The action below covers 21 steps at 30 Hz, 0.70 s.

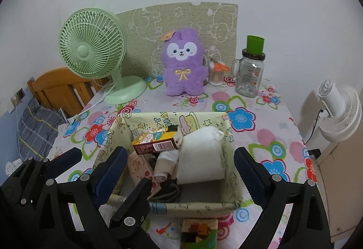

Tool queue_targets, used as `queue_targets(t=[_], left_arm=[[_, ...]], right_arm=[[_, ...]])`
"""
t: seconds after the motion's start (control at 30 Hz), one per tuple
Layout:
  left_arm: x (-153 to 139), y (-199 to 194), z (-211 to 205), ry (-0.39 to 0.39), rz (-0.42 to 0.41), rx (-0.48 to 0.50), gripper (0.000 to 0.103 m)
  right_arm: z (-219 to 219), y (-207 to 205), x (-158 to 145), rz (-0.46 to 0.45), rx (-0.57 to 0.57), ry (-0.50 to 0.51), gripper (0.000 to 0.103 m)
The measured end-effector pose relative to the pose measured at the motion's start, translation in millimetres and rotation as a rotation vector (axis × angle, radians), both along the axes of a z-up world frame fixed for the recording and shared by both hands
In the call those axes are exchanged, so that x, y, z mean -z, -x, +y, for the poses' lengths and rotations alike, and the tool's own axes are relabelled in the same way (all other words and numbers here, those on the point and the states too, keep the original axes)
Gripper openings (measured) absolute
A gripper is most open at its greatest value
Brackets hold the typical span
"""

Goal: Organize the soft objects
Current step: 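Lower both packs into the yellow box and open both tools, then withdraw both open tools from the box and back away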

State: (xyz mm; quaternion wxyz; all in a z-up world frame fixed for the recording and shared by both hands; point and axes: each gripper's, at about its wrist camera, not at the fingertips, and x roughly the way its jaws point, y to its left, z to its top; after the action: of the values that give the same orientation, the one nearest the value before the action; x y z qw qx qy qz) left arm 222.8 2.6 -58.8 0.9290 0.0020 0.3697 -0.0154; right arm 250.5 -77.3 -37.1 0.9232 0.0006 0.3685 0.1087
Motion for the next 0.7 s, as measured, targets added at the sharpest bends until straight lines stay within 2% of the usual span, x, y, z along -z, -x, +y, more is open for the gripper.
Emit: queue_targets(t=[0.7], left_arm=[[-36, 57, -19, -0.019, -0.091, 0.032, 0.093]], right_arm=[[-19, 63, -43, -0.090, 0.022, 0.011, 0.097]])
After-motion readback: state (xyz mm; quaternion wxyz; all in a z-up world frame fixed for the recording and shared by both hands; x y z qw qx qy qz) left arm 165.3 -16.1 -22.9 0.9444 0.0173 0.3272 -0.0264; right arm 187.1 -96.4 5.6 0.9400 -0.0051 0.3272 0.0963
